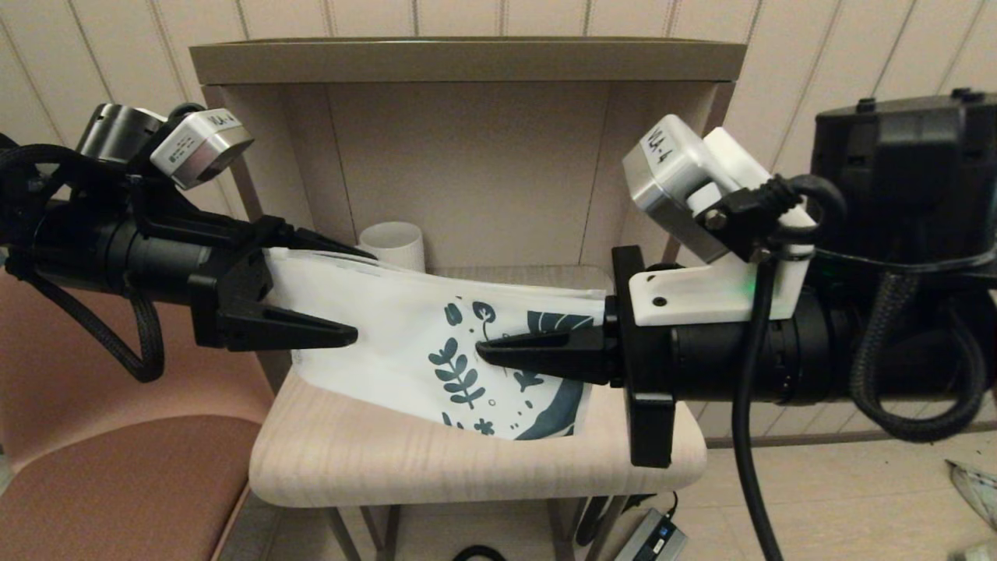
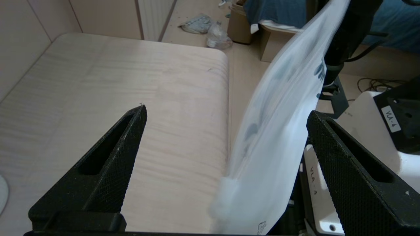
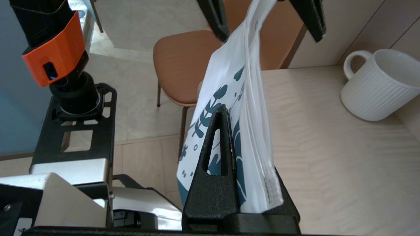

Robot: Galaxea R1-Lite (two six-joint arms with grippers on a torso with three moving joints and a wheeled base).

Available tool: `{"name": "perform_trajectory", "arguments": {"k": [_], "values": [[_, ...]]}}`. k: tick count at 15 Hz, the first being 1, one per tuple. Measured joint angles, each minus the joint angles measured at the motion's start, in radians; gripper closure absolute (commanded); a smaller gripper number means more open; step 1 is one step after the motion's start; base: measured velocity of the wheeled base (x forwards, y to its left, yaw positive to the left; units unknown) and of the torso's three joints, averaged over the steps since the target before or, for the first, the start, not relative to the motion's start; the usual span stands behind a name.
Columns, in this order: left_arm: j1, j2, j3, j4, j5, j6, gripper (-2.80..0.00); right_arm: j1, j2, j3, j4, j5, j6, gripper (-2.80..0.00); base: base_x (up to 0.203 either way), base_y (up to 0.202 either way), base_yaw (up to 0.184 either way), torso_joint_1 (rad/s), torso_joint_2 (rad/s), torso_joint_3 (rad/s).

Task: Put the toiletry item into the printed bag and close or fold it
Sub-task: Hand it to the other hand

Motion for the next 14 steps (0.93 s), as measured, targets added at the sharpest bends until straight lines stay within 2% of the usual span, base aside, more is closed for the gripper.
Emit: {"name": "perform_trajectory", "arguments": {"k": [1,4,12,14], "values": [[0.000,0.000,0.005,0.000,0.001,0.007,-2.80,-0.005,-0.001,-0.004,0.000,-0.001,0.000,0.00,0.000,0.000,0.000,0.000,0.00,0.000],[-0.001,0.004,0.027,0.002,0.010,0.079,-2.80,-0.012,-0.010,-0.018,0.005,-0.001,-0.001,0.00,0.000,0.000,0.000,0.000,0.00,0.000],[0.007,0.021,-0.015,0.005,0.010,0.081,-2.80,-0.013,-0.030,0.001,0.006,-0.001,-0.005,0.00,0.000,0.000,0.000,0.000,0.00,0.000],[0.007,0.023,-0.050,0.047,0.010,0.082,-2.80,-0.013,-0.030,0.009,0.006,-0.001,-0.013,0.00,0.000,0.000,0.000,0.000,0.00,0.000]]}}
